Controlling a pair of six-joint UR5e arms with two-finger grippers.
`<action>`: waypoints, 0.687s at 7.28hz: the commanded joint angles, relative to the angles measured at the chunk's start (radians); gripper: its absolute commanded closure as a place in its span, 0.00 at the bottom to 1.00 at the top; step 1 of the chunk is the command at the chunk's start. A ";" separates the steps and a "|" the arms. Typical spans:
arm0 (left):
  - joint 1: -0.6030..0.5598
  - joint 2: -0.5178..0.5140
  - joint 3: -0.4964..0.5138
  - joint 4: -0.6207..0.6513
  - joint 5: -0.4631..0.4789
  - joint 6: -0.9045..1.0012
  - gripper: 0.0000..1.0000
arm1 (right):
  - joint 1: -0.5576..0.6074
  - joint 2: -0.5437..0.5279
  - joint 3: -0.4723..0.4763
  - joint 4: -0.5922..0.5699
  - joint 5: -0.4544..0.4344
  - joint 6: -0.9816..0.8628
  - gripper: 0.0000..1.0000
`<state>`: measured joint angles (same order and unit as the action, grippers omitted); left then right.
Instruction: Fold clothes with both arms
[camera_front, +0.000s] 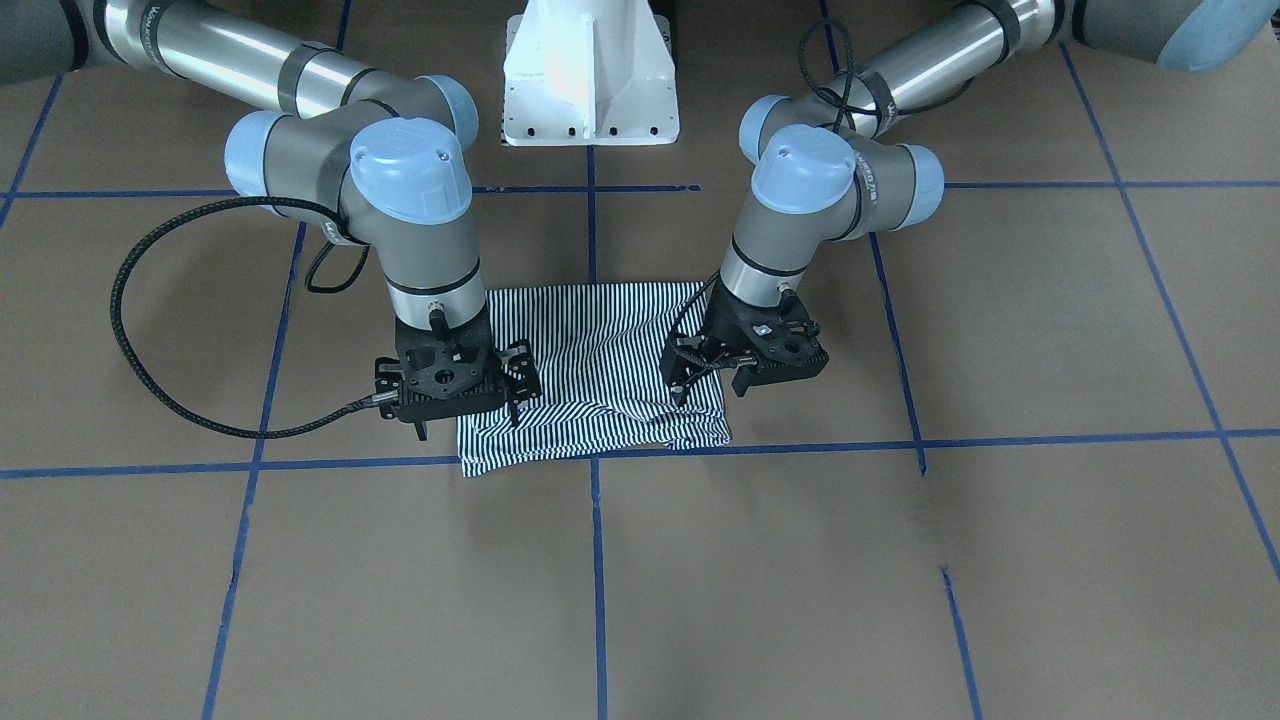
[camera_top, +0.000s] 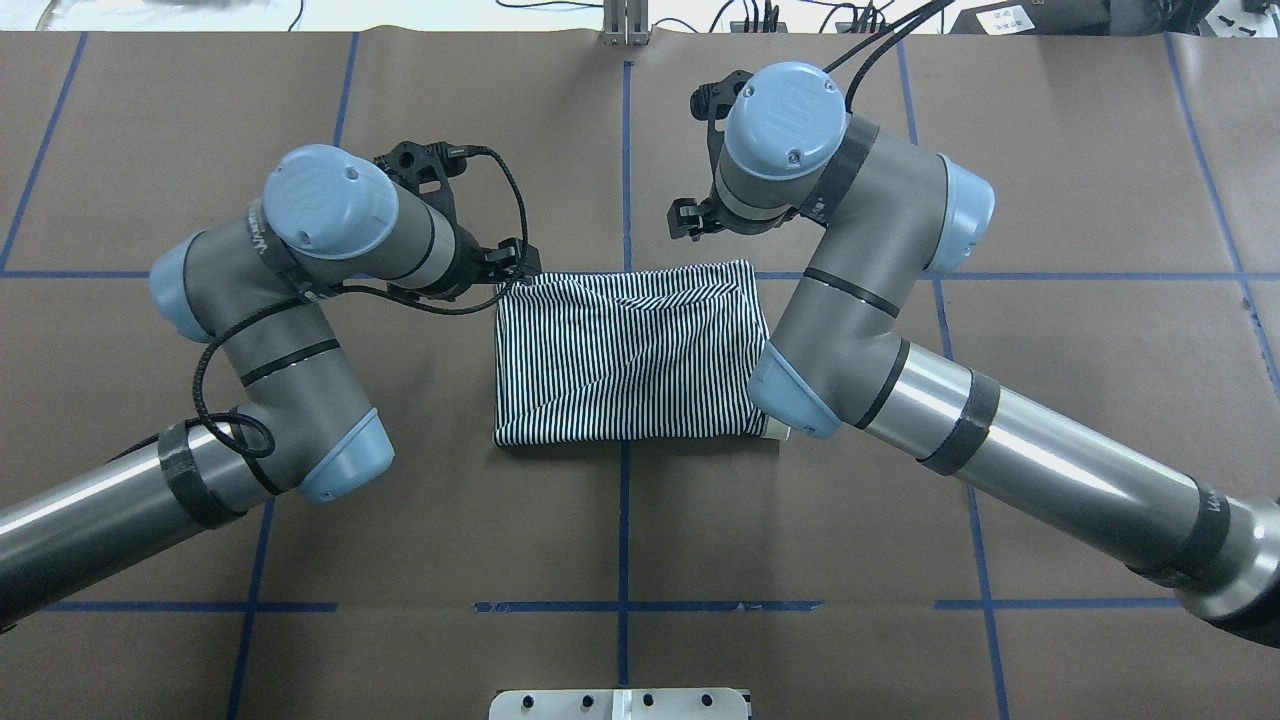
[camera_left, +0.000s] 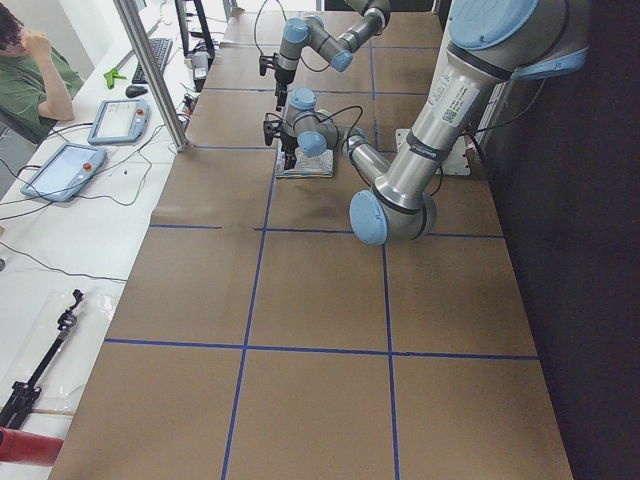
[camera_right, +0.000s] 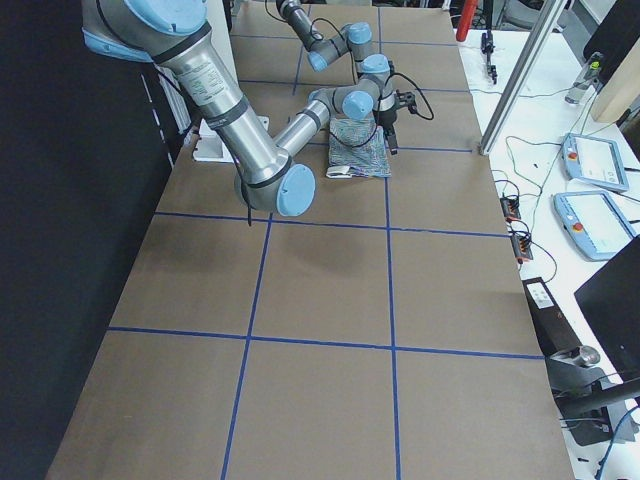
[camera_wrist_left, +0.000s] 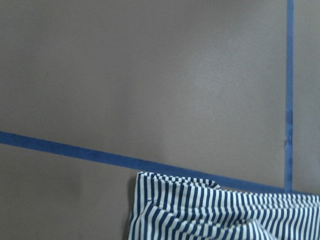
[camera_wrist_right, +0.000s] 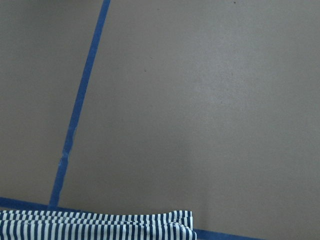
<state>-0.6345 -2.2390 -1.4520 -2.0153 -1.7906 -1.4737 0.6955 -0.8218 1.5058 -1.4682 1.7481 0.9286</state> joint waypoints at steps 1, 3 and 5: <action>0.002 -0.042 0.055 -0.010 0.017 -0.050 0.23 | 0.001 -0.017 0.016 0.000 0.001 0.000 0.00; 0.022 -0.048 0.062 -0.011 0.017 -0.057 0.25 | 0.001 -0.031 0.020 0.000 -0.005 0.001 0.00; 0.025 -0.053 0.068 -0.013 0.017 -0.056 0.38 | -0.001 -0.033 0.020 0.000 -0.007 0.001 0.00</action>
<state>-0.6116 -2.2889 -1.3867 -2.0266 -1.7733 -1.5306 0.6962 -0.8535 1.5257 -1.4680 1.7419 0.9295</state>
